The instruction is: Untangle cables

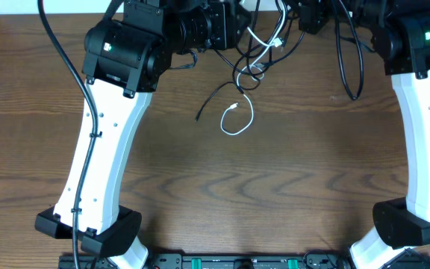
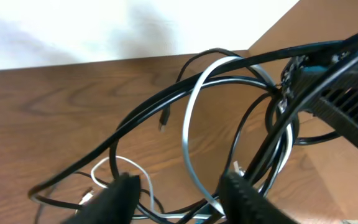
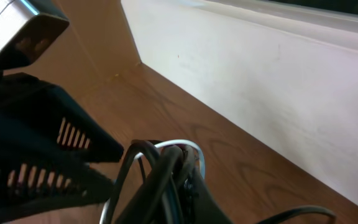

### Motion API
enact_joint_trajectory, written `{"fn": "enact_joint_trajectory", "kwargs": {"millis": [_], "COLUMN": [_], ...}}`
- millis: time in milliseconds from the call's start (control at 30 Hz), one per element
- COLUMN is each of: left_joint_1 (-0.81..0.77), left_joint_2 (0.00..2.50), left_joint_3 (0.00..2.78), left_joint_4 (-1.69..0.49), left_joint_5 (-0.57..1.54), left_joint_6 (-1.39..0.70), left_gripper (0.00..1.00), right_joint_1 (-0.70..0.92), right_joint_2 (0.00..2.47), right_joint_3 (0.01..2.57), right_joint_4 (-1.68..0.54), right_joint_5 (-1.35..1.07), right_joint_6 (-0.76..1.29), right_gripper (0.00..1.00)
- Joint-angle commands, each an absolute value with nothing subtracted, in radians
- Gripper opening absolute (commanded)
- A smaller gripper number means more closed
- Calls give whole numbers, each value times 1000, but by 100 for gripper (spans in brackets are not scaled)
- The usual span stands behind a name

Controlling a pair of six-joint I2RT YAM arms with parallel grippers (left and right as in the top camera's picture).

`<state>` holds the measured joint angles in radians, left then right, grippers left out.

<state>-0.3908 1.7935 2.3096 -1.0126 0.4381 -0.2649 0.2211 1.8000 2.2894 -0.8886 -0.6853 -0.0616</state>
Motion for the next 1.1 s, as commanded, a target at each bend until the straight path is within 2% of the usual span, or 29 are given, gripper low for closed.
{"fn": "enact_joint_trajectory", "kwargs": {"millis": [0, 167, 233, 267, 300, 333, 367, 567, 833, 1067], "left_joint_1": [-390, -401, -411, -412, -412, -412, -411, -408, -335, -218], "left_joint_2": [1801, 1818, 1826, 1826, 1826, 1826, 1826, 1825, 1814, 1785], "left_joint_3": [2316, 2316, 2316, 2316, 2316, 2316, 2316, 2317, 2317, 2317], "left_joint_4": [-1009, -1012, -1009, -1007, -1003, -999, -995, -995, -1016, -1046], "left_joint_5": [429, 430, 429, 429, 429, 429, 429, 422, 413, 413], "left_joint_6": [-259, -259, -259, -259, -259, -259, -259, -258, -258, -243], "left_gripper": [39, 46, 45, 40, 29, 13, 8, 8, 8, 7], "right_joint_1": [224, 226, 229, 229, 230, 230, 230, 230, 228, 172], "right_joint_2": [1790, 1790, 1790, 1790, 1790, 1790, 1790, 1790, 1790, 1790], "right_joint_3": [2296, 2296, 2296, 2296, 2296, 2296, 2296, 2296, 2296, 2296], "right_joint_4": [-874, -863, -862, -863, -863, -863, -863, -874, -981, -1002], "right_joint_5": [-727, -759, -759, -759, -759, -759, -759, -690, -407, -391], "right_joint_6": [-38, -38, -38, -38, -38, -38, -38, -41, -122, -139], "right_gripper": [1, 1, 1, 1, 1, 1, 1, 1, 1, 1]}}
